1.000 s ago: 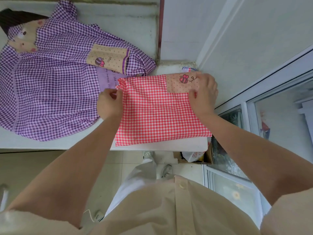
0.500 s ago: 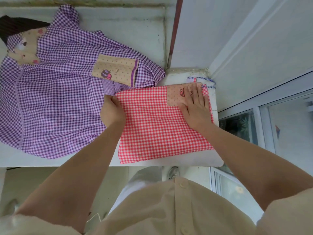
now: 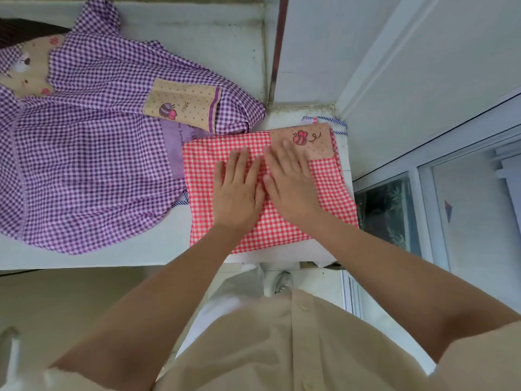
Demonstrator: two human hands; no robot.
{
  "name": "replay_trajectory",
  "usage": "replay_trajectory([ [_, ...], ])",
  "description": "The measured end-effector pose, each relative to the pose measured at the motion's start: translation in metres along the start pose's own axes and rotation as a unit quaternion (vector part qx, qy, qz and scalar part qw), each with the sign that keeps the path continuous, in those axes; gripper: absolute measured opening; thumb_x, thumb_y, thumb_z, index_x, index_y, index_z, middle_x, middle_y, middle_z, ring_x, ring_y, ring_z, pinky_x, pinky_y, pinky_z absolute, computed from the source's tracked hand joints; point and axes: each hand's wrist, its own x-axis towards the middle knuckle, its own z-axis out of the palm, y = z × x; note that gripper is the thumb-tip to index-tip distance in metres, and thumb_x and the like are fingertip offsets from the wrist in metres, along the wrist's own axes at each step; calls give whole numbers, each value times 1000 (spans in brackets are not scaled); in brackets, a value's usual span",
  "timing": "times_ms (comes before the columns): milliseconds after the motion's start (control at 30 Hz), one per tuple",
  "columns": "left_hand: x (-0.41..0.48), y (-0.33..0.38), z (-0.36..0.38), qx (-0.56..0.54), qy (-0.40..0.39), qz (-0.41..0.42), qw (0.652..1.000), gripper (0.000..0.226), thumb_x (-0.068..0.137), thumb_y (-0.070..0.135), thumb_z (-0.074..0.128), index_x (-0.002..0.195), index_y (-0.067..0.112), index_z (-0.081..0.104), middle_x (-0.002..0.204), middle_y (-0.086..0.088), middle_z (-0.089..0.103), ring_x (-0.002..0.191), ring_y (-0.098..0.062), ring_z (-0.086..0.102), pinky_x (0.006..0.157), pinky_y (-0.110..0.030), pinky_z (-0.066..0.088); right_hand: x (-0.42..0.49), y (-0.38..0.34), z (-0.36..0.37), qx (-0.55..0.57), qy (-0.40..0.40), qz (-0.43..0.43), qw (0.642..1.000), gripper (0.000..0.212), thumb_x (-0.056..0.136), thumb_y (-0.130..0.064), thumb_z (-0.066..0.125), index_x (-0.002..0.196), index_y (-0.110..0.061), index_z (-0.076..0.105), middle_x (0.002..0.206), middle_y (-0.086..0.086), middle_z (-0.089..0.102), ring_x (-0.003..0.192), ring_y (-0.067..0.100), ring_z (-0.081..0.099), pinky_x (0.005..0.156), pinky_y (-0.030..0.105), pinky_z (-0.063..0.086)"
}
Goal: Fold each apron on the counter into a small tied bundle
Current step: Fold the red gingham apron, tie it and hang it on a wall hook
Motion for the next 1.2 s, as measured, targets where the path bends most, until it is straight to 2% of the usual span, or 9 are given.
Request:
replay_trajectory([
  [167,-31,-31,26,14,-62,-119,991,67,96,53,-5,156,23,-3,164,-3,-6,150,-20,-11,121,-49,-6,-40,41,18,-23,-53,46,997,59,102,-50,0,156,-26,-7,163,2,-13,149,19,-17,123,47,-3],
  [333,-53,-52,30,11,-30,-161,986,72,97,54,-3,155,11,-5,164,-7,-7,150,-22,-11,121,-49,-3,-52,87,8,-20,-19,182,983,64,102,-48,3,156,-16,-9,164,7,-10,151,22,-10,122,52,3],
  [433,-40,-19,17,-10,19,-104,994,68,100,47,5,156,9,0,163,-10,-6,151,-25,-8,122,-47,-4,-44,51,-1,-21,5,121,992,62,104,-45,7,155,-15,-11,162,7,-18,150,22,-16,122,47,-5],
  [567,-35,16,20,-32,-22,3,999,63,100,46,0,157,19,5,164,-5,-5,151,-24,-7,122,-47,-4,-44,8,14,-40,-49,-35,997,60,101,-42,1,156,-19,-4,163,5,-15,150,20,-16,123,47,-2],
  [933,-70,-63,30,35,-55,-134,989,73,96,56,-2,156,15,-6,164,-6,-7,151,-23,-9,121,-49,-4,-58,74,17,-33,-58,36,997,64,100,-47,3,157,-18,1,164,2,-6,150,17,-12,122,42,-7],
  [1000,-73,-51,20,14,-9,-94,995,75,97,55,11,156,9,5,164,-10,3,151,-27,-1,122,-48,-3,-57,74,13,-23,-54,28,998,65,100,-47,6,157,-17,2,164,3,-5,151,18,-10,122,40,-8],
  [1067,-75,-32,10,-23,7,43,999,75,96,59,18,155,11,20,162,-11,16,150,-28,10,121,-51,5,-60,74,7,-14,-44,7,999,61,102,-42,16,157,-17,7,164,4,0,151,18,-7,122,37,-10],
  [1133,-75,-16,10,-8,-38,179,983,80,91,71,22,153,21,29,159,-7,27,147,-27,21,119,-55,14,-64,75,0,6,-42,-29,999,56,105,-34,28,157,-18,14,164,4,4,151,16,-5,121,34,-10],
  [1200,-77,-6,17,33,-99,199,975,88,82,80,31,153,28,25,159,-5,28,147,-27,24,117,-57,16,-72,76,-6,42,-59,-65,995,52,105,-26,35,155,-19,23,163,2,11,151,16,1,122,35,-5],
])
